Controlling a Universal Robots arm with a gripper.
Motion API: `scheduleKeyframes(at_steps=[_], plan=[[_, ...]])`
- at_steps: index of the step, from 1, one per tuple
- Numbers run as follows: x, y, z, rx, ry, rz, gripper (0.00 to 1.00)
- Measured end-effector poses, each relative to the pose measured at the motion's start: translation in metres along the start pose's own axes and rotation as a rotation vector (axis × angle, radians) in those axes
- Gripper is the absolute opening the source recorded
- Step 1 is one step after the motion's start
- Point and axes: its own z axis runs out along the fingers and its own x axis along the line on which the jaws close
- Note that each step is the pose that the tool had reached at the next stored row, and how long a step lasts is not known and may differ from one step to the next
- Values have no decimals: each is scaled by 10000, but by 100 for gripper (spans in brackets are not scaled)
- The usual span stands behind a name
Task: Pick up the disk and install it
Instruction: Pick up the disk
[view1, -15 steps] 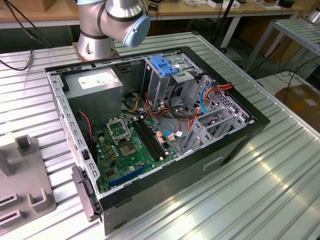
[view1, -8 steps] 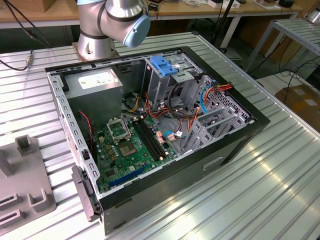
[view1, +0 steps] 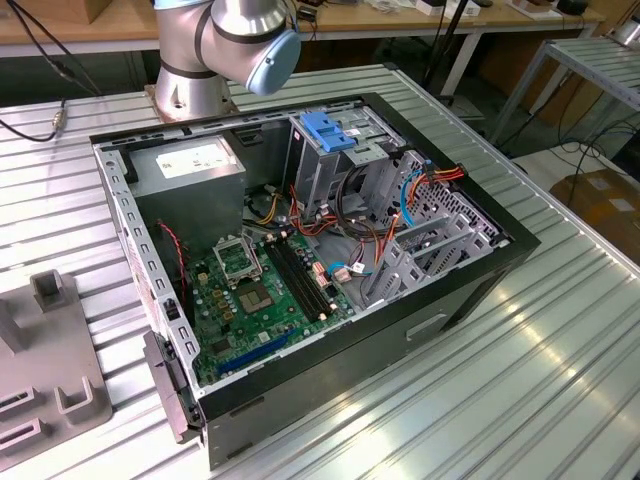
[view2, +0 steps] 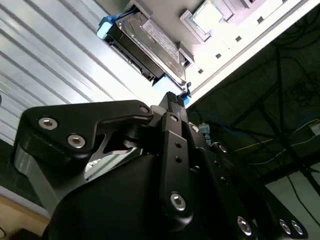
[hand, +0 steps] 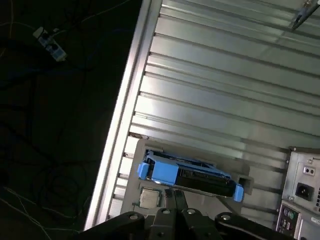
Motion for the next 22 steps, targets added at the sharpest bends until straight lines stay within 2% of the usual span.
scheduleKeyframes(at_steps=[2,6,10,16,18,20,22], plan=[[0,0,4,-13,25,-543,10],[0,0,12,-33,62,-1370,10],[1,-1,26,-62,113,-2530,10],[1,-2,35,-92,169,-3755,10],[1,-2,39,-107,197,-4401,10],[1,-2,42,-118,215,-4819,10],[1,-2,46,-132,241,-5392,10]])
